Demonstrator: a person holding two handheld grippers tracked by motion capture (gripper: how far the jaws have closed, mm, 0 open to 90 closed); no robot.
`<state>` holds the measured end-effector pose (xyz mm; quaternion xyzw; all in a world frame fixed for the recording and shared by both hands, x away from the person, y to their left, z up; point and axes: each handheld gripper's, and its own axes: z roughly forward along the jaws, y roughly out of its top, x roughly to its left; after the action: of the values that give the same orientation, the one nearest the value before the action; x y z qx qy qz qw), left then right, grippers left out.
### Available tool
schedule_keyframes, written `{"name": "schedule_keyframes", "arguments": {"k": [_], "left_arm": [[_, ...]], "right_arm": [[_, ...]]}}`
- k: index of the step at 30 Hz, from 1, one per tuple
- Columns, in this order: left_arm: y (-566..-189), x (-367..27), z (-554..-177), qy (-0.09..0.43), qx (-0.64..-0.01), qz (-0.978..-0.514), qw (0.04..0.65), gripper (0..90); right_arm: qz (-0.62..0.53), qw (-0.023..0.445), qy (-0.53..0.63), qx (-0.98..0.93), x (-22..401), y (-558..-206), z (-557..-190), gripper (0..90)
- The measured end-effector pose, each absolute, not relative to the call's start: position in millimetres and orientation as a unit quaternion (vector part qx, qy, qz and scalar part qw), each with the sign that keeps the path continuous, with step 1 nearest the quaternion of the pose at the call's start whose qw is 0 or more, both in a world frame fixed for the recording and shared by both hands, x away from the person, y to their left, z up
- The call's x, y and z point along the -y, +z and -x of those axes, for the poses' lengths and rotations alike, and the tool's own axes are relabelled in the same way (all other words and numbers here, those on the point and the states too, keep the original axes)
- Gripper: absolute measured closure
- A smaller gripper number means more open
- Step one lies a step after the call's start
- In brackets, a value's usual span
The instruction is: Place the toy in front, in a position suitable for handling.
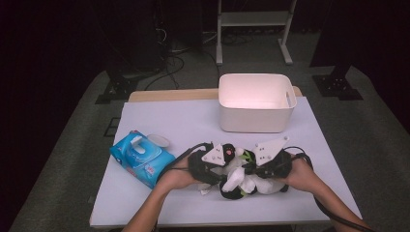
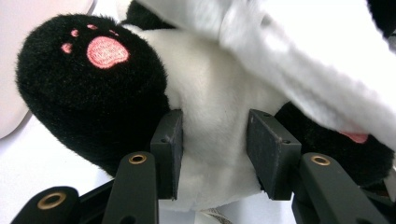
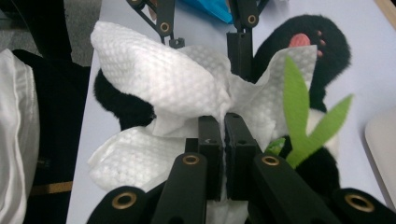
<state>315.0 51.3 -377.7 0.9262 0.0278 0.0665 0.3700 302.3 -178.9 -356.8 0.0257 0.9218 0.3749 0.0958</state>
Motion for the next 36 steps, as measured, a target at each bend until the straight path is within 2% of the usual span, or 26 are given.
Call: {"name": "schedule_keyframes", "arguments": {"k": [5, 15, 24, 36], "left_arm": [[-379, -53, -315, 0.067, -0.029, -0.925, 0.372, 55.8], [-379, -51, -315, 0.072, -0.026, -0.926, 0.370, 55.7], [-379, -49, -316, 0.071, -0.024, -0.927, 0.367, 55.1], [-378, -47, -315, 0.077, -0.025, -0.928, 0.364, 55.1]], "right_arm": [[-0.017, 0.093, 0.363, -0.927, 171, -358, -306, 86.5], [-0.038, 0.106, 0.361, -0.926, 193, -347, -307, 86.5], [-0.023, 0.089, 0.347, -0.933, 169, -356, -315, 86.5], [-0.032, 0.096, 0.341, -0.934, 183, -344, -315, 86.5]]}}
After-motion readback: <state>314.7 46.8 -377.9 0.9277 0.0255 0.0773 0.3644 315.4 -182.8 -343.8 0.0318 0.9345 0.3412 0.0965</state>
